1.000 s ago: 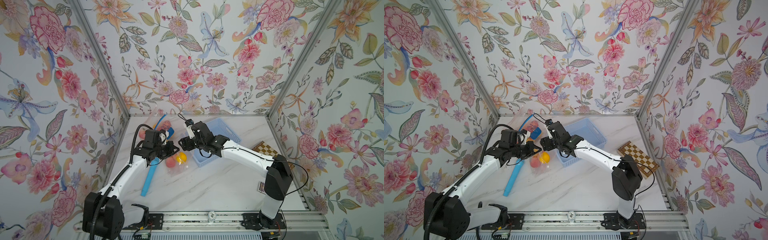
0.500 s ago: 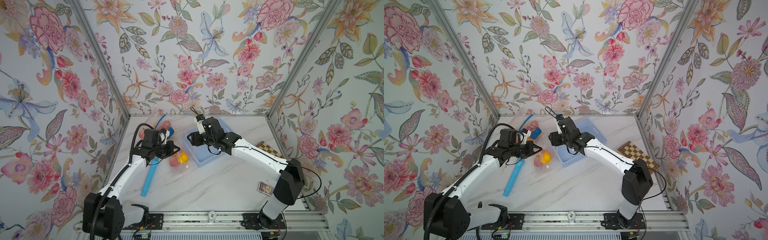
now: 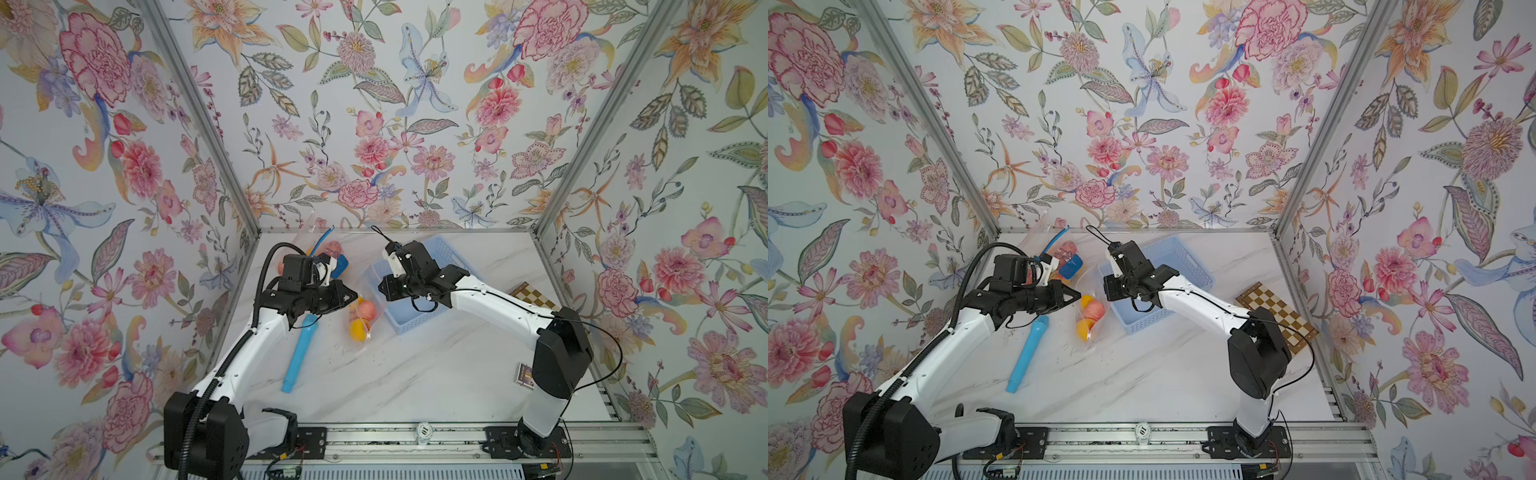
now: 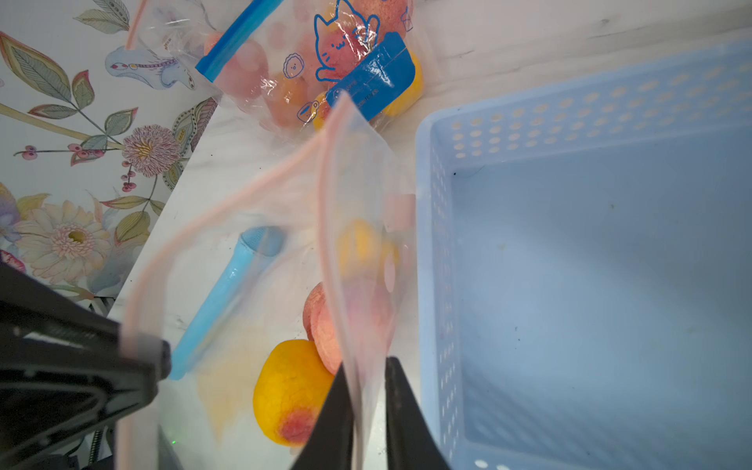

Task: Place the peach in a zip-top bag and seal the zipper
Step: Zip the zipper on the zipper food storage bag.

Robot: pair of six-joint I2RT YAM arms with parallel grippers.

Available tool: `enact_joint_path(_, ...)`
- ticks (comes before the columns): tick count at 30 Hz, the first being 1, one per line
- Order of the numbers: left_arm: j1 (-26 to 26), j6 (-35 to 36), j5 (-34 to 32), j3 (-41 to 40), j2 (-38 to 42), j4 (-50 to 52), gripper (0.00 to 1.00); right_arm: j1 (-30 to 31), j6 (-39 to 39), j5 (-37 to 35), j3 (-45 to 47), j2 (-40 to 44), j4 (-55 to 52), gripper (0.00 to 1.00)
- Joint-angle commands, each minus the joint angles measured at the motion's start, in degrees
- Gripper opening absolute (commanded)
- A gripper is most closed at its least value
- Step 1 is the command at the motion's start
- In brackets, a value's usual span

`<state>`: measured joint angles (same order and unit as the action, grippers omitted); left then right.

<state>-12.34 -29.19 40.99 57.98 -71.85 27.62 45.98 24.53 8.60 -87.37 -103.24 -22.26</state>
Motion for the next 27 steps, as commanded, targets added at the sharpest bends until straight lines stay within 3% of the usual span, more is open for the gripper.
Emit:
enact_joint_path(1,0.67,1.16,-1.44,1.18,2.16,1.12,0.21,0.47,2.95,1.43,-2.18,-0.12,-0.86,0.12)
enact_joint_path(8,0.65,2.76,0.20,-2.42,7.92,-2.56,0.35,0.16,9.64,2.14,-3.71,-1.26,-0.87,0.05)
enact_joint_path(16,0.65,0.94,-2.36,-10.13,15.50,-9.35,0.40,-0.71,13.48,2.15,-5.09,-1.52,-0.55,0.00)
enact_joint_path(21,0.69,-3.22,-4.92,-19.68,22.93,-24.28,0.40,-1.70,16.20,1.46,-4.50,-1.36,0.82,0.00)
enact_joint_path(27,0.47,1.02,-10.14,-26.28,29.13,-33.83,0.46,-4.27,20.82,2.46,-1.13,0.04,6.21,0.00)
